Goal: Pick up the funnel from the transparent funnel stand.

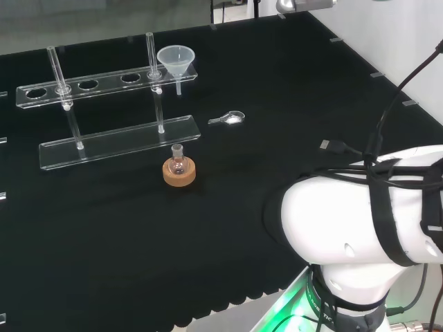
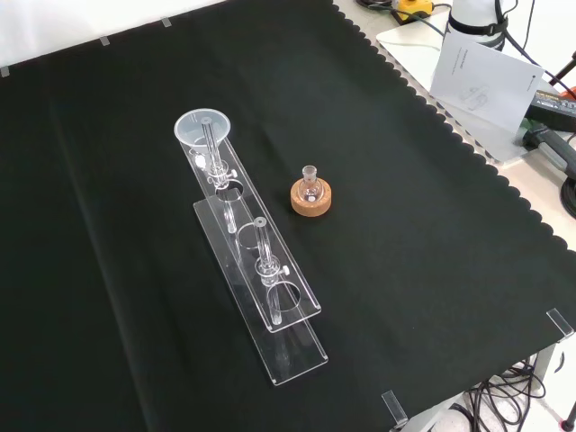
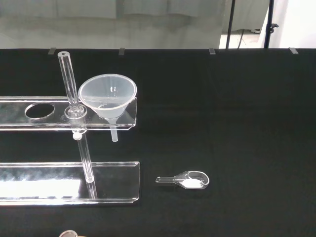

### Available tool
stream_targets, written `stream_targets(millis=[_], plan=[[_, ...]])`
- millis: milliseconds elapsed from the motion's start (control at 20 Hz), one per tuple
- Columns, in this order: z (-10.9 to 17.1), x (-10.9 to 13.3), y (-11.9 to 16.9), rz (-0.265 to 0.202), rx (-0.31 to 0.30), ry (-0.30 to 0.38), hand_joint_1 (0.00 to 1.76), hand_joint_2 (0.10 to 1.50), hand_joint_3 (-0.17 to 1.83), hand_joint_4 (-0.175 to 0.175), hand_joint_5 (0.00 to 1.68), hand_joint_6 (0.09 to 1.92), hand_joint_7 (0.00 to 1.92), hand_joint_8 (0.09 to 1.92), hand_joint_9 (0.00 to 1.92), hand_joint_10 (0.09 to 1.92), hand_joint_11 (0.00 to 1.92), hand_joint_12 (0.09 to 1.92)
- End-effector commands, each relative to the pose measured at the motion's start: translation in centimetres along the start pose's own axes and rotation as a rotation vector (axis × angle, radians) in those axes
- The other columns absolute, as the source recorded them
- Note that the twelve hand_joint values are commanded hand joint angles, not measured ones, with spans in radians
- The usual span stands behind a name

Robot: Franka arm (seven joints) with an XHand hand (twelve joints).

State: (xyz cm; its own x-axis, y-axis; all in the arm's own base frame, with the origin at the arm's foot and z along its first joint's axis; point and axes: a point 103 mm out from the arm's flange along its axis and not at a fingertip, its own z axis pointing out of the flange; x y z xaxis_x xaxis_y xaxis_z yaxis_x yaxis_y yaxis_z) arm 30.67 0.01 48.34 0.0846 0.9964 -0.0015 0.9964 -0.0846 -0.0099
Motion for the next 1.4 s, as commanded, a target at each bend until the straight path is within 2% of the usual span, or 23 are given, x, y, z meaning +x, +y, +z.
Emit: stream_targets(millis=[50, 250, 650, 1050, 1400], plan=[[0.0, 0.1, 0.0, -0.002, -0.012, -0.019, 0.00, 1.11, 0.58, 0.017, 0.09, 0.10, 0.01, 0.25, 0.09, 0.62, 0.06, 1.28], [-0.2, 0.4, 0.2, 0.003, -0.012, -0.025, 0.00, 1.18, 0.44, 0.018, 0.11, 0.09, 0.00, 0.27, 0.09, 0.61, 0.02, 1.36], [1.3, 0.4, 1.4, 0.025, 0.012, -0.016, 0.00, 1.19, 0.42, 0.019, 0.12, 0.09, 0.00, 0.27, 0.09, 0.61, 0.01, 1.37], [2.8, 0.2, 4.3, 0.064, 0.042, -0.033, 0.00, 1.19, 0.42, 0.018, 0.13, 0.09, 0.00, 0.28, 0.10, 0.62, 0.01, 1.37], [3.7, 0.5, 8.9, 0.018, 0.078, -0.037, 0.00, 1.16, 0.38, 0.020, 0.11, 0.09, 0.00, 0.27, 0.08, 0.61, 0.00, 1.36]])
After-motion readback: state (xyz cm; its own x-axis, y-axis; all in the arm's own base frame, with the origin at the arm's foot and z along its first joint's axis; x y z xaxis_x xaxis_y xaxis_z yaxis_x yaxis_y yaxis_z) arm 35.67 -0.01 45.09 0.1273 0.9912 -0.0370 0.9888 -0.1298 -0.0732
